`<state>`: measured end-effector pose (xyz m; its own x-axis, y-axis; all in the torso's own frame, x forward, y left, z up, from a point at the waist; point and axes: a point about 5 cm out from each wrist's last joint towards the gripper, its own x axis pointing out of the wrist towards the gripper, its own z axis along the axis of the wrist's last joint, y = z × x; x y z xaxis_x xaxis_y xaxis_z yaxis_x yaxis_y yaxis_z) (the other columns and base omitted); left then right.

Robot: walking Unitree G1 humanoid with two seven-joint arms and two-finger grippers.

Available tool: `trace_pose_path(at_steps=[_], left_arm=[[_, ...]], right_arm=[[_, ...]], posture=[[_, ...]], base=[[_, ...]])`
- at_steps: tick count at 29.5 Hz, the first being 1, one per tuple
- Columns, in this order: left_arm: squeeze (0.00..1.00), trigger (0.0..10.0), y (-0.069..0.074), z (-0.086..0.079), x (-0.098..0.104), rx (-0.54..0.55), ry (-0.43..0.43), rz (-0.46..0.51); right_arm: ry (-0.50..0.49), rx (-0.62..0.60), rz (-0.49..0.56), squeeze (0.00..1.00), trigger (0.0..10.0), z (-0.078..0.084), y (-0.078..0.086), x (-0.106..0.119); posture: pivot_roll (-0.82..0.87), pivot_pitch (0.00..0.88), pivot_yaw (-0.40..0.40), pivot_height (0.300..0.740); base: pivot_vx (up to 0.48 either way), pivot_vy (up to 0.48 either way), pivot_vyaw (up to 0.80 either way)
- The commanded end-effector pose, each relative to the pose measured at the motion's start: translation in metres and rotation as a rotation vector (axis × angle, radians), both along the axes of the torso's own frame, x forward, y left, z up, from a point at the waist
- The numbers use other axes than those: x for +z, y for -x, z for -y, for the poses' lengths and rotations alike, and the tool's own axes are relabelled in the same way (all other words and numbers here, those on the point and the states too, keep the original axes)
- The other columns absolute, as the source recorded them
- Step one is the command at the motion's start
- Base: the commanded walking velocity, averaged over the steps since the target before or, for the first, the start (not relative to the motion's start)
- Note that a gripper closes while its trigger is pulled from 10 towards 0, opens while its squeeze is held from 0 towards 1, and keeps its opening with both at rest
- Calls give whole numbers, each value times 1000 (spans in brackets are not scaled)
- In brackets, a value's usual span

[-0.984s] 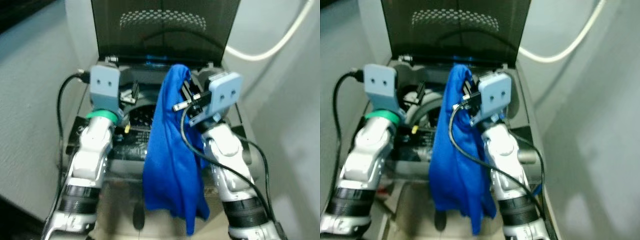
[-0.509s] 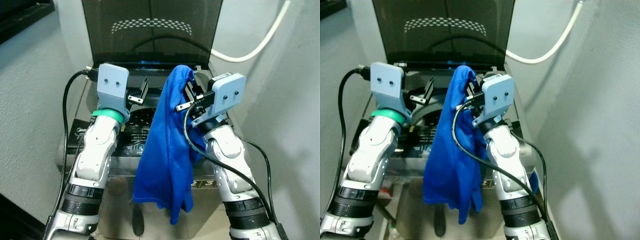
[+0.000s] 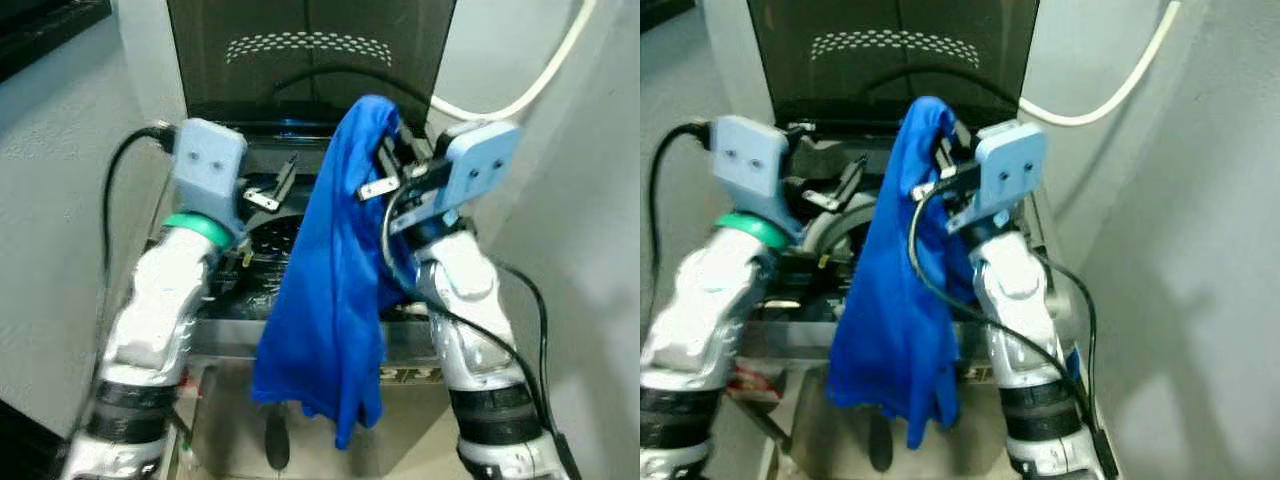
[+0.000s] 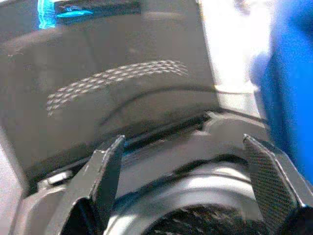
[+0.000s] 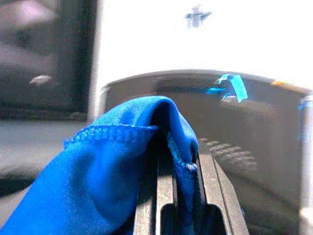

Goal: Clothes washing

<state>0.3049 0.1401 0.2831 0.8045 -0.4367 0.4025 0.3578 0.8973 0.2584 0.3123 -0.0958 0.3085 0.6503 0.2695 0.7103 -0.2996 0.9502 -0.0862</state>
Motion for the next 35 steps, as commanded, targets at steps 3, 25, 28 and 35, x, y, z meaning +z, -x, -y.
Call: trace_pose_path(at_steps=[3,25,28,35], left_arm=[[0,10000,24,-7,5,-212,-27,-48],[1000,10000,-18,37,-31,-446,8,-278],[357,10000,-26,49,-32,-481,-13,-297],[0,10000,-49,48,-30,-314,-29,-272]], right_arm=[[-66,-21,98,0,10000,9,4,28],[-5,265,249,0,10000,-24,18,78],[-11,269,247,0,10000,-24,19,77],[-3,280,222,0,10000,-23,18,74]], posture=[[98,0,55,740],[82,0,33,740],[68,0,45,740],[59,0,54,740]], base=[[0,0,0],[0,0,0],[0,0,0],[0,0,0]])
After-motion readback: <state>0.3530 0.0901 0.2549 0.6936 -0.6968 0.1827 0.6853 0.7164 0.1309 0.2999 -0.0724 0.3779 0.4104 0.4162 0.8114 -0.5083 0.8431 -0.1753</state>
